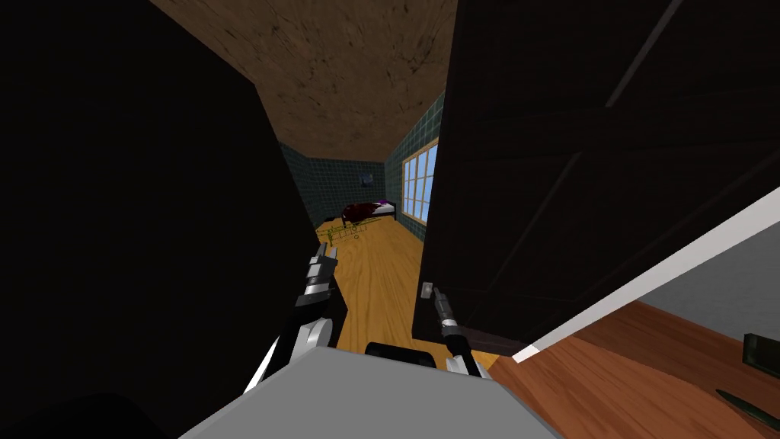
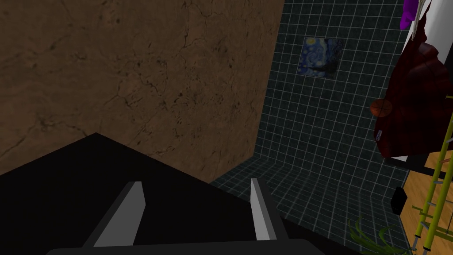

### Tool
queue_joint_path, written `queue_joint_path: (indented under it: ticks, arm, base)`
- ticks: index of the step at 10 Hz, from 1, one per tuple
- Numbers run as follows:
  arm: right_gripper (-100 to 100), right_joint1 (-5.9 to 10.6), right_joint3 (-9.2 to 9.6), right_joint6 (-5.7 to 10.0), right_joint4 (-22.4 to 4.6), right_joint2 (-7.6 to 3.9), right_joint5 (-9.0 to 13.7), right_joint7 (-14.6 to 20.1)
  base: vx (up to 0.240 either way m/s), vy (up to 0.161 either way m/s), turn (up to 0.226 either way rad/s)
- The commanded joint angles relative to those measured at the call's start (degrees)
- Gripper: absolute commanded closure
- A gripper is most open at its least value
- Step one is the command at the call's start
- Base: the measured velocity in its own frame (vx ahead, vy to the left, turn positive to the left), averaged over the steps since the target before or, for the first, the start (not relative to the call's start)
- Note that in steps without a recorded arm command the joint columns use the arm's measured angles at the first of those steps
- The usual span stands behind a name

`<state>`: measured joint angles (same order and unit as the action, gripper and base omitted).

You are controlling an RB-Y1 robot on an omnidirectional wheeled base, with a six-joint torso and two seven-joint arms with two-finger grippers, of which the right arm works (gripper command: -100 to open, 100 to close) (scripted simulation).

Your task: Push the door open

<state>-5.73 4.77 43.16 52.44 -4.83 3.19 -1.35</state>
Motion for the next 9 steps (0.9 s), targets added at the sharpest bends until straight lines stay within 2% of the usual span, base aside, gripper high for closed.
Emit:
queue_joint_path:
  ticks: [1, 4, 7, 8, 9]
  arm:
    - [-100, -0.30, 0.20, -0.31, 0.59, 0.13, 0.15, 0.23]
    - [-100, -0.57, 0.39, -0.60, 1.15, 0.46, 0.30, 0.44]
    - [-100, -1.15, 0.78, -1.21, 2.29, 1.79, 0.60, 0.88]
    - [-100, -1.19, 0.73, -1.16, 2.27, 1.49, 0.52, 0.77]
    - [-100, -1.07, 0.57, -0.89, 1.94, 1.33, 0.58, 0.72]
  base:
    - [-0.048, 0.060, -0.062]
    - [-0.208, 0.044, -0.024]
    - [-0.265, 0.061, -0.046]
    - [-0.117, 0.035, -0.015]
    - [0.079, 0.009, 0.021]
